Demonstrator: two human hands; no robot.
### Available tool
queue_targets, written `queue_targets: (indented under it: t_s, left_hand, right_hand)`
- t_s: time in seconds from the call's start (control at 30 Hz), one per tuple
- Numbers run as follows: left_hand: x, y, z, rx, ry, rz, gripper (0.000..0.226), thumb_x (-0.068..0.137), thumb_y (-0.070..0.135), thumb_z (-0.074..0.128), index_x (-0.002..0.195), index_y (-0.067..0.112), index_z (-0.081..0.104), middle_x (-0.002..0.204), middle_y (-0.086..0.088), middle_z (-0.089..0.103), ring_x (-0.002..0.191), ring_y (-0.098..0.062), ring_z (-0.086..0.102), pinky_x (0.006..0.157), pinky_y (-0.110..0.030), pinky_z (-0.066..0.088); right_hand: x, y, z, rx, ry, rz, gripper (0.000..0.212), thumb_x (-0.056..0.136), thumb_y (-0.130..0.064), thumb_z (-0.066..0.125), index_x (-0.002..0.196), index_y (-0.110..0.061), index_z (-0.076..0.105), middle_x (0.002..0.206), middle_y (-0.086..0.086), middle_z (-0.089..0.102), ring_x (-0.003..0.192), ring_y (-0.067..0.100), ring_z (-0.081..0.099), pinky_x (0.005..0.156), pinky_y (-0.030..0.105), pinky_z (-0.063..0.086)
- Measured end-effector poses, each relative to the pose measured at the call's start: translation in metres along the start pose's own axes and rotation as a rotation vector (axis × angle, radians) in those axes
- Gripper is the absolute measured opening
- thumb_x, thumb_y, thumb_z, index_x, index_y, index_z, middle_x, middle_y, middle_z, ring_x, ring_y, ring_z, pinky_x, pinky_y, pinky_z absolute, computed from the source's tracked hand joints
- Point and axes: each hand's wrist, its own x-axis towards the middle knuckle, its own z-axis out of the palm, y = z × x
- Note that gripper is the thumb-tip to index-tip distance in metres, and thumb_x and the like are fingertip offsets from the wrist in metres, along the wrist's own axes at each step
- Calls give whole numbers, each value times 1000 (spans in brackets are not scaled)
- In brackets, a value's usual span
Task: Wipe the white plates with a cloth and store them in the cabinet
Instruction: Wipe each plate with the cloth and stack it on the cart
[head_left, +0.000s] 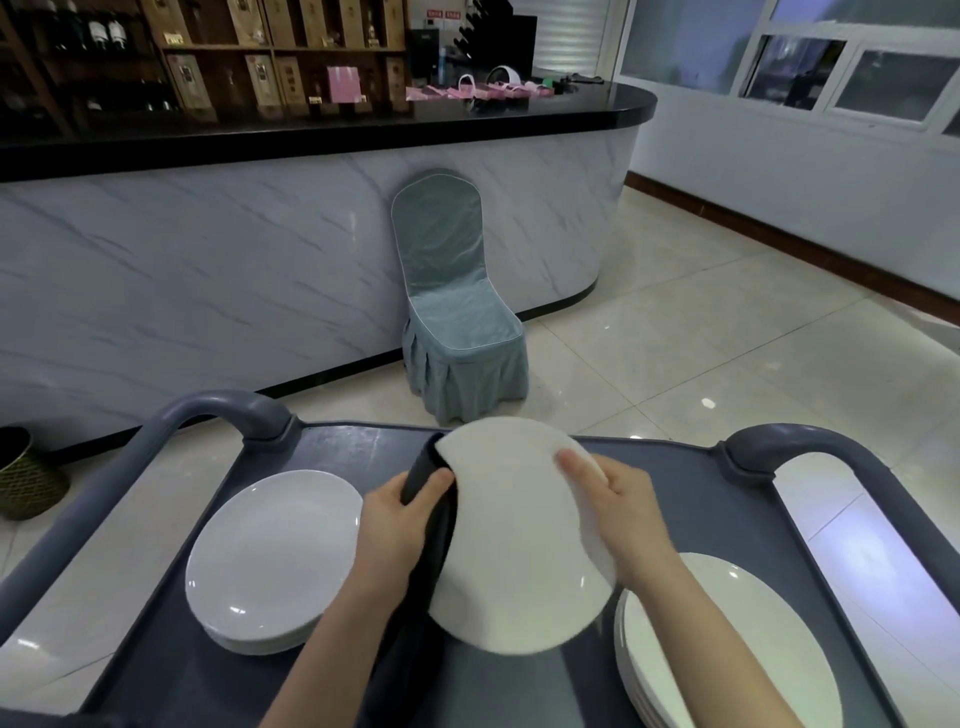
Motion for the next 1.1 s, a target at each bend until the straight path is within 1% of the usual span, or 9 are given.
queue_targets:
  t_s: [0.13,0.23,0.4,0.53,0.67,0.73,0.9,1.03,1.1]
  left_hand:
    - [-20,-21,35,-336,290,-255,15,89,30,70,85,16,69,88,-3,73,88,-24,67,84,-36,55]
    - [-14,-21,33,-384,290,-304,13,89,26,70,80,18,66,90,-4,71,93,-28,66,86,-39,54]
    - [14,-14,-2,-329,224,-250,18,87,25,73,80,9,69,80,-5,73,80,-26,68,69,-32,53]
    - [26,-4,-17,-228,99,-243,17,89,24,70,83,9,71,74,-2,76,67,-18,72,56,-26,55]
    - [27,6,-19,-130,-65,-261,17,93,24,64,86,11,71,74,-1,76,62,-14,73,45,-20,52]
    - [25,10,-20,-108,-70,-296,19,94,25,62,88,9,71,74,-2,76,64,-16,73,49,-22,54]
    - [16,19,-17,-434,-83,-514,34,96,33,56,99,2,69,79,-13,75,75,-28,69,71,-37,53]
    - [-1,27,12,-573,-87,-511,63,88,60,56,117,5,64,109,-17,69,102,-30,64,88,-38,49]
    - [-16,29,33,-433,-111,-309,64,92,61,47,135,13,54,131,-8,60,120,-22,57,102,-39,44]
  right_hand:
    - [-22,14,52,471,447,359,31,98,-38,54,84,-14,68,79,-9,69,67,6,64,53,21,49]
    - [-28,26,60,534,337,367,24,101,-36,51,109,-21,67,98,-7,73,92,13,68,73,29,53]
    - [-29,34,10,-33,52,-153,57,87,-41,71,132,-60,41,135,-29,55,123,-15,49,103,13,42]
    - [-20,37,-14,-838,-241,-826,88,79,-61,70,153,-30,33,163,-6,26,150,13,22,123,35,18]
    - [-18,35,-9,-1092,-305,-1148,47,88,-14,63,135,-20,62,145,5,54,133,27,52,105,45,48]
    - [-20,32,-8,-1088,-275,-1202,53,84,-1,43,128,-19,67,138,4,61,125,26,60,98,39,53]
    - [-37,20,1,-1051,-320,-1018,44,93,-26,42,130,-38,63,134,-14,63,112,11,68,65,23,60]
    - [-48,10,18,-671,-470,-621,41,101,-46,45,142,-48,44,142,-28,50,124,-8,51,96,16,46]
    - [-52,0,29,-399,-405,-448,23,99,-49,45,118,-52,58,111,-31,67,98,-11,59,87,13,45]
